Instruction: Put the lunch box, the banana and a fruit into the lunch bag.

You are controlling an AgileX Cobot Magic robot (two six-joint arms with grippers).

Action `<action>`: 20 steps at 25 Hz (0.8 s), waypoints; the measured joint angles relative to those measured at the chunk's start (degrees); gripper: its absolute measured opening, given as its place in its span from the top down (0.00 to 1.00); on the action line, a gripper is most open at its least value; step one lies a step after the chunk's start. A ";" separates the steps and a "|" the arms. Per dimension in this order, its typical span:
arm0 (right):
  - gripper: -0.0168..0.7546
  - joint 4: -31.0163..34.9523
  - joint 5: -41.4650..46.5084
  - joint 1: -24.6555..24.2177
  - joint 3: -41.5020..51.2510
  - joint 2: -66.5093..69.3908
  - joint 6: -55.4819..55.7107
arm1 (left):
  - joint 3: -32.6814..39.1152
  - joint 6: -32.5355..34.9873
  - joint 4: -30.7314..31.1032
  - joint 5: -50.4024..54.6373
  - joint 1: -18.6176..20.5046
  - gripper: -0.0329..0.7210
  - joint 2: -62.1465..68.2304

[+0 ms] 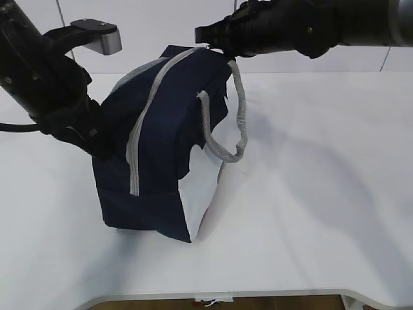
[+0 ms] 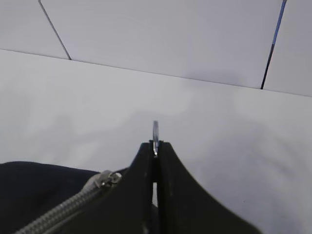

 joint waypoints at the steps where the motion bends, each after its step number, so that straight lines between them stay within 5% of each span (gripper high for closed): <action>1: 0.96 0.70 0.30 0.00 -0.30 0.00 0.00 | 0.00 0.00 0.00 0.00 0.00 0.96 0.00; 7: 0.96 9.25 6.55 -0.11 -3.34 0.00 0.00 | -3.50 -3.47 0.58 1.37 0.00 0.92 -0.05; 15: 0.96 13.90 11.86 -0.21 -6.45 0.00 0.00 | -15.16 -10.37 1.68 3.28 0.00 0.50 -0.57; 20: 0.96 15.68 12.18 -0.21 -6.45 0.00 0.00 | -16.93 -10.86 3.56 -4.42 0.00 0.42 0.18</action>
